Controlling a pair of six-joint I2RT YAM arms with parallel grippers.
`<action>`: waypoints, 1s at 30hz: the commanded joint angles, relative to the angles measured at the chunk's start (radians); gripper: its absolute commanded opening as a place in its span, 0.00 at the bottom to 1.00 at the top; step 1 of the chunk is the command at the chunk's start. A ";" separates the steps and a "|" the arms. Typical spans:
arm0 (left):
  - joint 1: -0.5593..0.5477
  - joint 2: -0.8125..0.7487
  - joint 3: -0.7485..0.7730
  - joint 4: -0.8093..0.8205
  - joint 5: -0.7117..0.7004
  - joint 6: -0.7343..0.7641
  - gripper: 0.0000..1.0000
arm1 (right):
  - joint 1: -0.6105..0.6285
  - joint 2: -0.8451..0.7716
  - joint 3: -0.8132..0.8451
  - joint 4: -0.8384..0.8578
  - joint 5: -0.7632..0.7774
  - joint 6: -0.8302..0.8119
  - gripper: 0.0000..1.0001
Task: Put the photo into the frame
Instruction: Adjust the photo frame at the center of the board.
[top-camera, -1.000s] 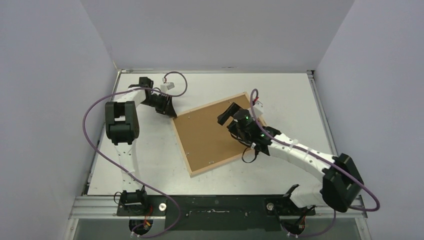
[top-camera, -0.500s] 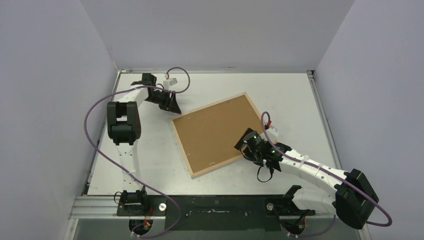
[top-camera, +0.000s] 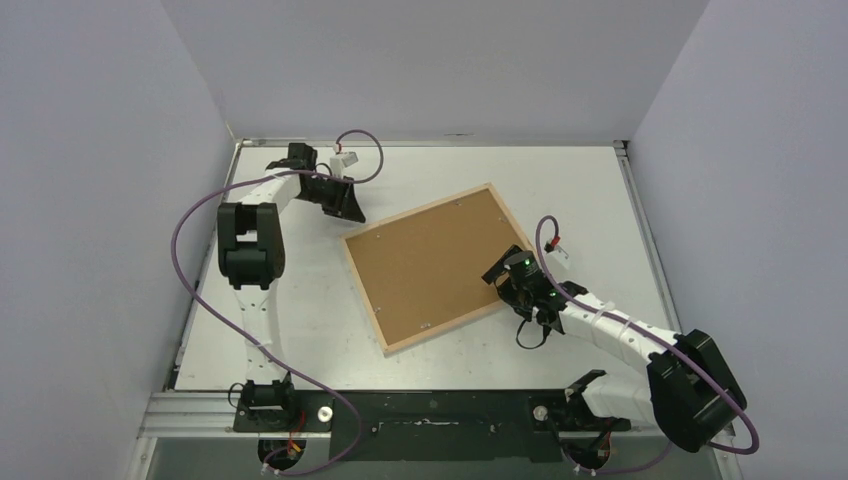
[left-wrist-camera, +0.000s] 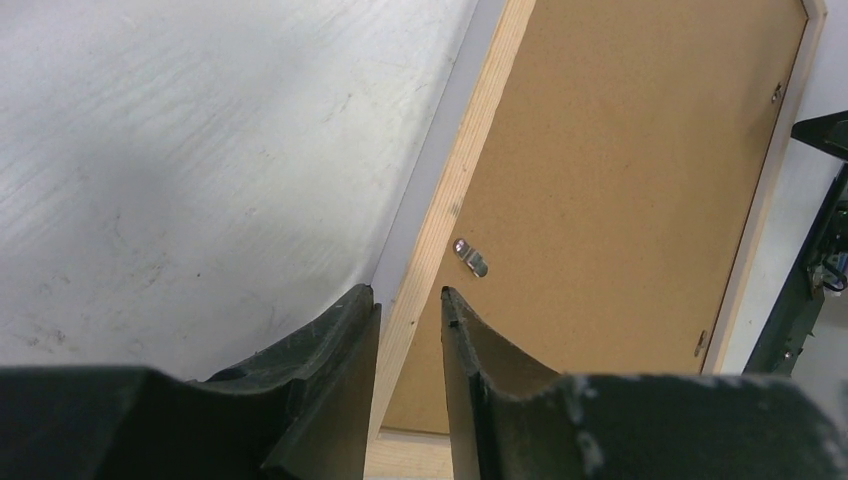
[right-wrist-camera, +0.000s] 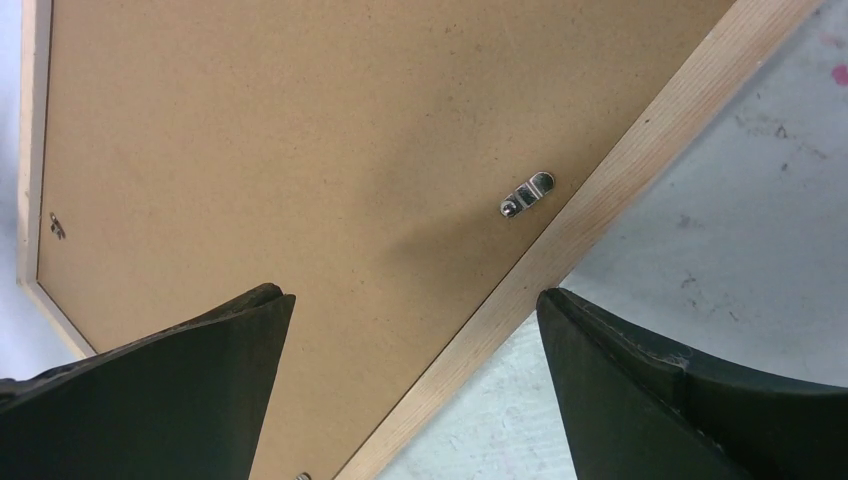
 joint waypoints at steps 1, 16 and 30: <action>0.014 -0.010 -0.017 0.048 -0.012 -0.008 0.27 | -0.030 0.021 0.028 0.113 -0.013 -0.051 1.00; 0.004 -0.035 -0.089 0.003 -0.086 0.043 0.19 | -0.127 0.146 0.103 0.190 -0.042 -0.128 1.00; 0.001 -0.107 -0.229 -0.166 0.042 0.192 0.15 | -0.250 0.363 0.323 0.259 -0.120 -0.226 1.00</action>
